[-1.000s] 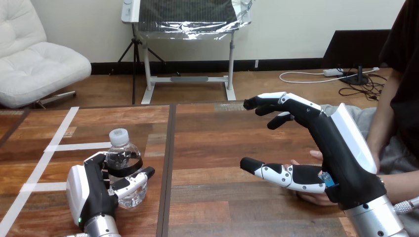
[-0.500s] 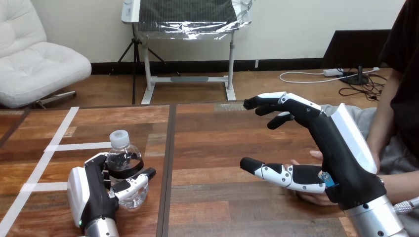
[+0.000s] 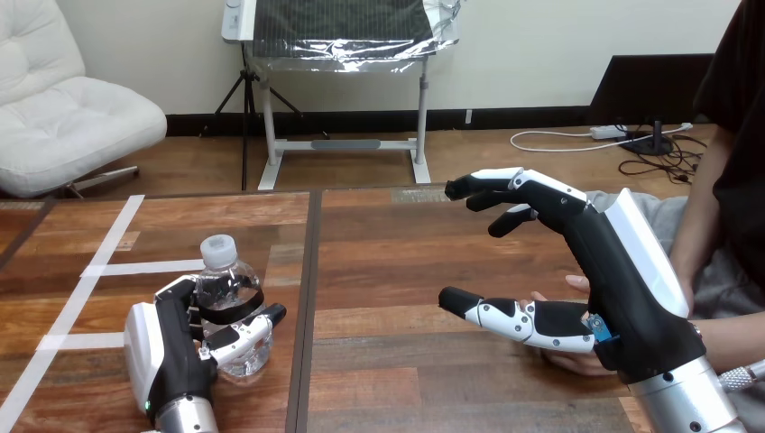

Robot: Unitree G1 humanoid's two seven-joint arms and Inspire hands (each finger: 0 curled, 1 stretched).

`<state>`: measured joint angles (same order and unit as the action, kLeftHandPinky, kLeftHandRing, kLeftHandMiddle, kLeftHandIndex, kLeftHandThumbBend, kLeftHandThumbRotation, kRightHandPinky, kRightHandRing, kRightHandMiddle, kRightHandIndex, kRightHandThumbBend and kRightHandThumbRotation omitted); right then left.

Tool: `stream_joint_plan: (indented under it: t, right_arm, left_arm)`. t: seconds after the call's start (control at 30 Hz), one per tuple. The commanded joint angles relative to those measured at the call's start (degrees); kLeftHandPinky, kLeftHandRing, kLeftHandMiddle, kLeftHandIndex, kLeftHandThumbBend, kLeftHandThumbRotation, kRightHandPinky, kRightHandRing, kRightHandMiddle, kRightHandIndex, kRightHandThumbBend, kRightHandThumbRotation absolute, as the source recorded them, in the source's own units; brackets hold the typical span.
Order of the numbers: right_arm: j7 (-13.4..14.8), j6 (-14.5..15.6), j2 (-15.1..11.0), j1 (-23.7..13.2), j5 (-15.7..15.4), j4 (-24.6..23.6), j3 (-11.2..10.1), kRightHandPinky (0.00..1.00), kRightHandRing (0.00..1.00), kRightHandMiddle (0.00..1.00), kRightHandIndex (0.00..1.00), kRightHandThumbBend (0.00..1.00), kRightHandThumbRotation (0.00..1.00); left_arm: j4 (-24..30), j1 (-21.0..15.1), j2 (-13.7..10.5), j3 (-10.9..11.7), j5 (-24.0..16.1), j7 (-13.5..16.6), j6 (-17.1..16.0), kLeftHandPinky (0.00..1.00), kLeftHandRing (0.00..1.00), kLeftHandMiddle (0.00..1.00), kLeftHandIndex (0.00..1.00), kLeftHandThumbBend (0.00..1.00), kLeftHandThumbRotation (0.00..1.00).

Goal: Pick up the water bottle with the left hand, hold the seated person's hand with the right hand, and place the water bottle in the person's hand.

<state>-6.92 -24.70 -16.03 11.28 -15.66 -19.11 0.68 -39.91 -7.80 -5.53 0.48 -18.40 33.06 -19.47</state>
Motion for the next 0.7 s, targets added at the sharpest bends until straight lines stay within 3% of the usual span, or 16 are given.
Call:
stream_joint_plan:
  t: [0.0, 0.4, 0.67]
  right_arm:
    - [0.0, 0.2, -0.2, -1.8, -0.4, -2.7, -0.2, 0.56, 0.71, 0.76, 0.70, 0.68, 0.00]
    - [-0.5, 2.6, -2.6, -2.5, -6.7, -4.4, -2.0, 0.57, 0.70, 0.76, 0.70, 0.69, 0.00]
    - [-0.7, 3.3, -4.7, -3.3, -8.9, -4.3, -3.5, 0.56, 0.69, 0.75, 0.70, 0.70, 0.00]
  left_arm:
    - [4.8, -1.9, 0.8, -0.2, 1.0, -0.6, -2.6, 0.39, 0.41, 0.45, 0.44, 0.74, 0.00]
    - [10.8, 0.6, 2.3, -0.8, 1.2, -2.4, -2.0, 0.39, 0.41, 0.45, 0.44, 0.73, 0.00]
    - [15.5, 2.6, 3.7, -1.2, 1.4, -4.1, -0.9, 0.39, 0.42, 0.45, 0.44, 0.73, 0.00]
